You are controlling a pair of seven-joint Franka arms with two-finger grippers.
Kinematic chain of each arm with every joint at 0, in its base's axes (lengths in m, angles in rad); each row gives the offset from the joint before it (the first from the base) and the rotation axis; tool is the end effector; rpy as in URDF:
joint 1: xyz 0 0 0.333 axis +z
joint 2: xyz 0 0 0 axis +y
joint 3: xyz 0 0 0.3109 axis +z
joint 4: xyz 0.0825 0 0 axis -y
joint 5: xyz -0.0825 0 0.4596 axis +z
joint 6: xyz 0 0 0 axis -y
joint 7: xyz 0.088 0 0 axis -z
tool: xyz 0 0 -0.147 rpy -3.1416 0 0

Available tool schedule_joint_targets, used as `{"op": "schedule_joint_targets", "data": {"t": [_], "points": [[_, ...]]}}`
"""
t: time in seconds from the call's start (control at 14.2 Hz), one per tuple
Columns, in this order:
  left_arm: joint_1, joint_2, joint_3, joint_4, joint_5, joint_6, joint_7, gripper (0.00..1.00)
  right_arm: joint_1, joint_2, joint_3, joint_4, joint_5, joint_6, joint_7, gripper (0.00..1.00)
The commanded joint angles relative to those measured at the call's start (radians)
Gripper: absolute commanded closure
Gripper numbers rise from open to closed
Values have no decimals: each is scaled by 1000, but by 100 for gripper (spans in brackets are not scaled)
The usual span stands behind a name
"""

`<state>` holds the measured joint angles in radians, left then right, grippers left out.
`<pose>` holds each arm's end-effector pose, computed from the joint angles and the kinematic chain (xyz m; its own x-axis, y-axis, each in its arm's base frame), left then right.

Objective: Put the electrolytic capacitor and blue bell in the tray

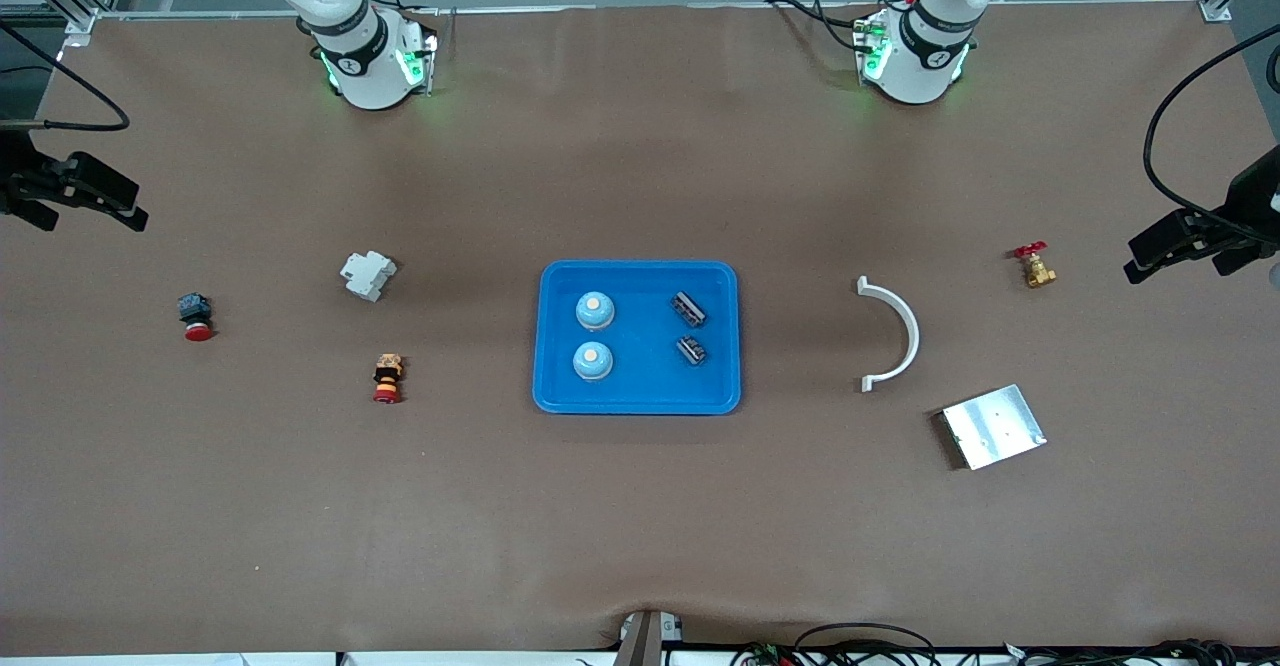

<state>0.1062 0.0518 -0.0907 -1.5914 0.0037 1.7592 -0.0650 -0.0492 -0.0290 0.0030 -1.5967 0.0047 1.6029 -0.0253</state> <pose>0.6671 0.0119 0.5526 0.9900 0.0803 0.1156 0.0798 -0.9968 0.0085 0.6253 -0.0282 0.5863 0.9992 -0.0210 0.0353 -0.0209 -0.9998 -0.0037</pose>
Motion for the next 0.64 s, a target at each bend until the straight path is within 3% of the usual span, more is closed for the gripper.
{"op": "schedule_joint_targets", "data": {"t": [0.0, 0.56], "points": [[10, 0, -9, 2, 9, -10, 19, 0, -18, -28, 14, -34, -5, 5, -7, 0], [10, 2, -9, 4, 15, -10, 22, 0, -21, -32, 12, -37, -5, 5, -7, 0]]}}
